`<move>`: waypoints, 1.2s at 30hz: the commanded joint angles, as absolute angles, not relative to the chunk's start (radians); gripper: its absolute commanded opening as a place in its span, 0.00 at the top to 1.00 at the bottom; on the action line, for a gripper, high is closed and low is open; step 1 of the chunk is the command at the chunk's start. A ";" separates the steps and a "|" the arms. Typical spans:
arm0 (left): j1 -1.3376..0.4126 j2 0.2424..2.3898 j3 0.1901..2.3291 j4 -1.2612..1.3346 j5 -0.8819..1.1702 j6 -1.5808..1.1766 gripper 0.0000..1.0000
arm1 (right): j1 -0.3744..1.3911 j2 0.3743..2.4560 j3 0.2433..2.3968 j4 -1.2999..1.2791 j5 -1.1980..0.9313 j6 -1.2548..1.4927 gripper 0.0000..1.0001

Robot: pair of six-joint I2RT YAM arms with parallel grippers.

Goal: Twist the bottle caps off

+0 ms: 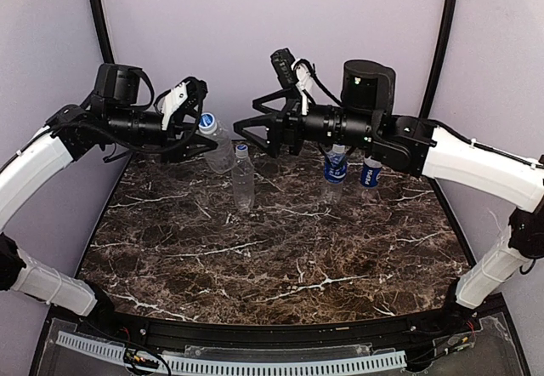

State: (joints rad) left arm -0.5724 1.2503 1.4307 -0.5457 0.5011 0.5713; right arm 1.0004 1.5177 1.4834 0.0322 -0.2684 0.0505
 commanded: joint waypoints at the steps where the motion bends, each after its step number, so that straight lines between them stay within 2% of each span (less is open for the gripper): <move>1: -0.623 1.303 1.468 -0.507 0.428 0.471 0.56 | 1.027 1.554 1.481 0.154 -0.304 -0.049 0.21; 5: -0.653 1.305 1.464 -0.506 0.419 0.456 0.56 | 1.040 1.598 1.532 0.127 -0.363 -0.127 0.29; 14: -0.662 1.279 1.431 -0.507 0.434 0.435 0.58 | 1.048 1.684 1.598 0.113 -0.356 -0.159 0.35; 24: -0.664 1.253 1.398 -0.500 0.458 0.448 0.58 | 1.049 1.711 1.602 0.130 -0.331 -0.159 0.53; 27: -0.664 1.249 1.398 -0.500 0.465 0.452 0.58 | 1.048 1.715 1.602 0.129 -0.329 -0.158 0.60; 29: -0.664 1.247 1.398 -0.497 0.469 0.452 0.58 | 1.048 1.716 1.603 0.126 -0.317 -0.158 0.68; 34: -0.666 1.238 1.377 -0.494 0.472 0.453 0.60 | 1.049 1.714 1.611 0.110 -0.288 -0.157 1.00; 36: -0.667 1.224 1.360 -0.482 0.469 0.442 0.57 | 1.048 1.711 1.618 0.104 -0.281 -0.143 1.00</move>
